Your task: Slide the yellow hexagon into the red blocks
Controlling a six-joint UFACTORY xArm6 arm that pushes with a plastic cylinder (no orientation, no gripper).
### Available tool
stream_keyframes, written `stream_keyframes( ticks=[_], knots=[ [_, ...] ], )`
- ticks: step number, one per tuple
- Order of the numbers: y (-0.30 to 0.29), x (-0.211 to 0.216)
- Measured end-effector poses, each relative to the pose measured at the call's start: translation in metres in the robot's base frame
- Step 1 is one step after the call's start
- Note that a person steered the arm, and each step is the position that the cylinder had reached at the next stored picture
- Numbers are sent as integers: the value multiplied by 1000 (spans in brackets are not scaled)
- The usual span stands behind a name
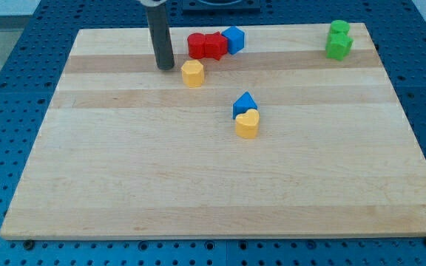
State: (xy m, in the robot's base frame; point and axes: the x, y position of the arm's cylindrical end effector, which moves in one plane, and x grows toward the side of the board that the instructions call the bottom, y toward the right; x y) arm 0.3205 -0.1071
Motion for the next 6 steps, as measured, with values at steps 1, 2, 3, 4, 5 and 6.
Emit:
stream_keyframes(
  ticks=[1, 2, 3, 4, 5, 6],
  knots=[
    [2, 33],
    [25, 39],
    [54, 39],
    [62, 33],
    [62, 26],
    [62, 14]
  ],
)
